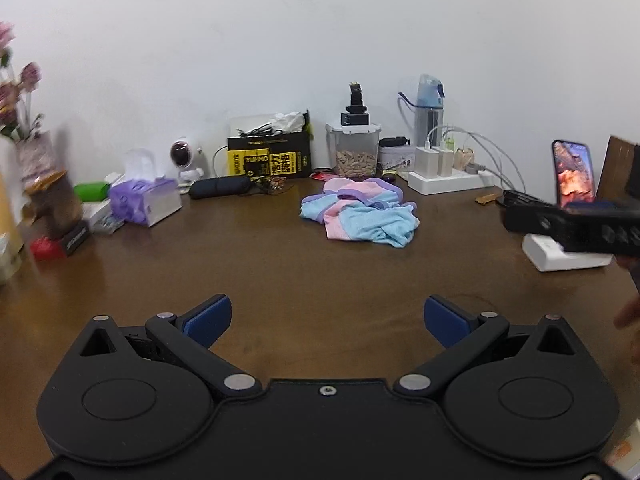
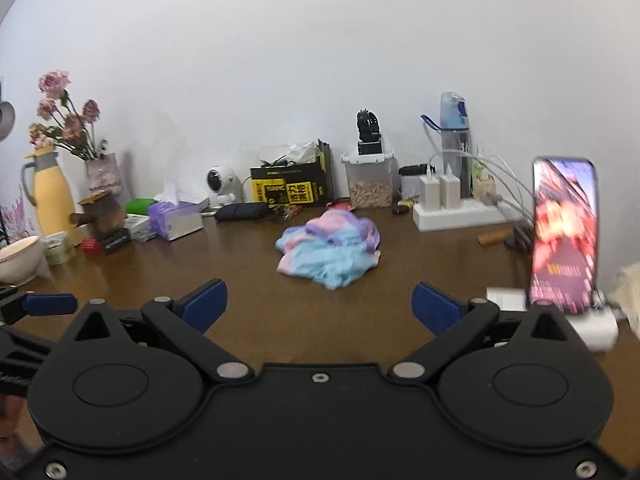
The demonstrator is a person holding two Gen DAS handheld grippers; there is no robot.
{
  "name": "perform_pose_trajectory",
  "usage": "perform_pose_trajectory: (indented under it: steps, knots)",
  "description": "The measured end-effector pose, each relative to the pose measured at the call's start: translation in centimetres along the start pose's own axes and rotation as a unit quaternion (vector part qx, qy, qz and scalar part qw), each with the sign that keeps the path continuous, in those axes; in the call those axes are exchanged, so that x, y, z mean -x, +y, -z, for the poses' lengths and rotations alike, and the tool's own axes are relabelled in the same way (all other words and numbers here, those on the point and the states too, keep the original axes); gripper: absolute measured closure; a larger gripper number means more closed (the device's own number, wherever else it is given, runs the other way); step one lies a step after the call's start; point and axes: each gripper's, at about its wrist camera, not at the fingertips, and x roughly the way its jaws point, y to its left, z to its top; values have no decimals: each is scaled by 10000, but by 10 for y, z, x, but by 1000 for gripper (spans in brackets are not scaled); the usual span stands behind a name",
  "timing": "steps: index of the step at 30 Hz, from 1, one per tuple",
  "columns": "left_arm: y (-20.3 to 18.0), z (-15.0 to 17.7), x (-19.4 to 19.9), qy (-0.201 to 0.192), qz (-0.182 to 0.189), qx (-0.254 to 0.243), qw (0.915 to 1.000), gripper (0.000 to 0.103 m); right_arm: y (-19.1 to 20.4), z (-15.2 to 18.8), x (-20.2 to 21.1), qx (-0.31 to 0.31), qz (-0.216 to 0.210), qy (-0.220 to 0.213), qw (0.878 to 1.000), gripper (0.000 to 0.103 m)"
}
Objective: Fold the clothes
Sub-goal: 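Grasp the pink-and-blue garment's trim with the right gripper while the left gripper grasps another edge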
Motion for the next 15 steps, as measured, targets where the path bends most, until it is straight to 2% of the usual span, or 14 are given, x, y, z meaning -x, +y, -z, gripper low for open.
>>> perform_pose_trajectory:
  steps: [3, 4, 6, 7, 10, 13, 14, 15]
  knots:
    - [-1, -15, -29, -23, -93, -109, 9999, 0, -5, -22, -54, 295, 35, 316, 9991, 2]
    - [1, -19, -41, -18, -198, -73, 9998, 0, -7, -26, -65, 310, 29, 364, 9989, 2]
    - [6, -26, -60, 42, -298, 59, 9995, 0, -14, -43, -121, 342, -81, 716, 9968, 2]
    - [12, -28, -72, 118, -362, 196, 9991, 0, -13, -45, -133, 378, -117, 787, 9961, 2]
    - [22, -28, -85, 278, -490, 411, 9976, 0, -2, -56, -205, 759, -275, 1115, 9905, 2]
    - [31, -27, -92, 375, -572, 491, 9964, 0, 7, -58, -245, 931, -214, 1281, 9872, 4]
    - [31, -27, -93, 383, -586, 481, 9964, 0, 11, -57, -265, 1036, -142, 1419, 9843, 6]
    - [32, -27, -94, 385, -617, 451, 9963, 0, 11, -57, -278, 1085, -58, 1522, 9824, 19]
